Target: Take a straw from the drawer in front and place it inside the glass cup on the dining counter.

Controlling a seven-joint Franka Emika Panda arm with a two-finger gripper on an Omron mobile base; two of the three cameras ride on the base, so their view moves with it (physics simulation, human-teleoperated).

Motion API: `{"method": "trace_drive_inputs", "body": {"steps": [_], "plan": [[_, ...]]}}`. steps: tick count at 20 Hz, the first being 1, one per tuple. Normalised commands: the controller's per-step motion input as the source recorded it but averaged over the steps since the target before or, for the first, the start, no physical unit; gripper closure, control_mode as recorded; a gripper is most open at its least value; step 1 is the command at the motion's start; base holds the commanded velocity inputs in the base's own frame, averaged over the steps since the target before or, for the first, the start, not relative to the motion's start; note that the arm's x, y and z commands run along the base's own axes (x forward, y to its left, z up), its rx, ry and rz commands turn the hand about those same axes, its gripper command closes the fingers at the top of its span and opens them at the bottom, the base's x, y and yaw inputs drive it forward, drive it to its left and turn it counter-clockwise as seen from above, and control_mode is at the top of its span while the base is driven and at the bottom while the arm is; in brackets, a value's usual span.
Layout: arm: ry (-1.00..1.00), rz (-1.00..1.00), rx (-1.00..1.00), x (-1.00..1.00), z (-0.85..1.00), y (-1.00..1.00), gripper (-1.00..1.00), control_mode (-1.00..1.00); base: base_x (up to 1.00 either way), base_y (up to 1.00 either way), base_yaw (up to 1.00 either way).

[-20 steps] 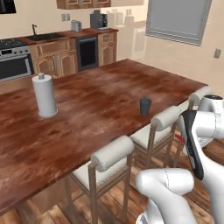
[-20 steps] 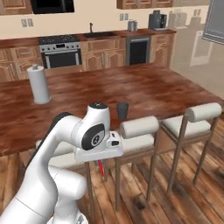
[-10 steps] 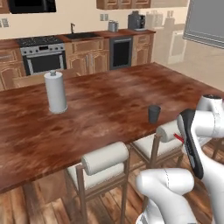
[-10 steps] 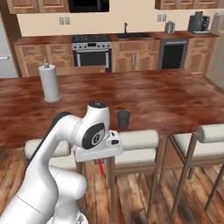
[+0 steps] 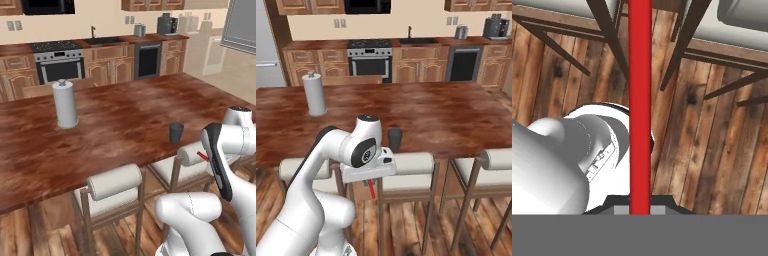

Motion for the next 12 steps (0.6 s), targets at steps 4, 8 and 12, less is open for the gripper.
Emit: {"method": "trace_drive_inputs", "body": {"steps": [4,8,12], "plan": [[0.00,0.00,0.00,0.00,0.00,0.00,1.00,1.00,0.15,-0.25,0.06],[0.00,0.00,0.00,0.00,0.00,0.00,1.00,1.00,0.20,-0.05,0.02],[0.00,0.00,0.00,0.00,0.00,0.00,1.00,1.00,0.17,0.00,0.00]]}}
